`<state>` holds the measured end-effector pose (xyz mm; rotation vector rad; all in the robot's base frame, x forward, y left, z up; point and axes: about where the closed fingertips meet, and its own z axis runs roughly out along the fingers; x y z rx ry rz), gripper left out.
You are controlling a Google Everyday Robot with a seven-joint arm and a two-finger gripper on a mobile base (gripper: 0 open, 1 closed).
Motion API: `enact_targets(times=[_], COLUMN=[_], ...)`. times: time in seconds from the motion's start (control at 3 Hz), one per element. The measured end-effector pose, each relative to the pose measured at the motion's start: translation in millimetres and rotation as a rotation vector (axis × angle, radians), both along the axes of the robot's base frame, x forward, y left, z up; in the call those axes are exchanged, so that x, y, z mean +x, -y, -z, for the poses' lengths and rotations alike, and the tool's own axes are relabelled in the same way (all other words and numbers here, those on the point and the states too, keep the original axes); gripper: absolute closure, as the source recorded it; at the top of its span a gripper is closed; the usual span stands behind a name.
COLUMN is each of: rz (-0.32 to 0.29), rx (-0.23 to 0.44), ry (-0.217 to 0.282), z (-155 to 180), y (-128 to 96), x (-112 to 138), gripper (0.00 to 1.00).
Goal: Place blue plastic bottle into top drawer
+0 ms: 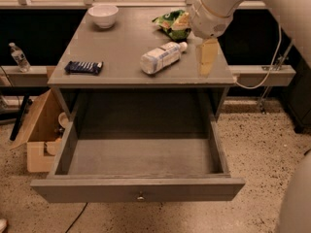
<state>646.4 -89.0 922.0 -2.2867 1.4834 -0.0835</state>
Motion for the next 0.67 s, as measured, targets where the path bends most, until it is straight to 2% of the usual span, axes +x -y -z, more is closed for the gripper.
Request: enact_targets(times=[0.33, 0.67], rz=[-0.014, 0.007], rx=[-0.077, -0.138], ry=[0.016, 0.017], z=[16, 31], y=[-14, -23], x=[29, 52], gripper=[0.00, 0.00])
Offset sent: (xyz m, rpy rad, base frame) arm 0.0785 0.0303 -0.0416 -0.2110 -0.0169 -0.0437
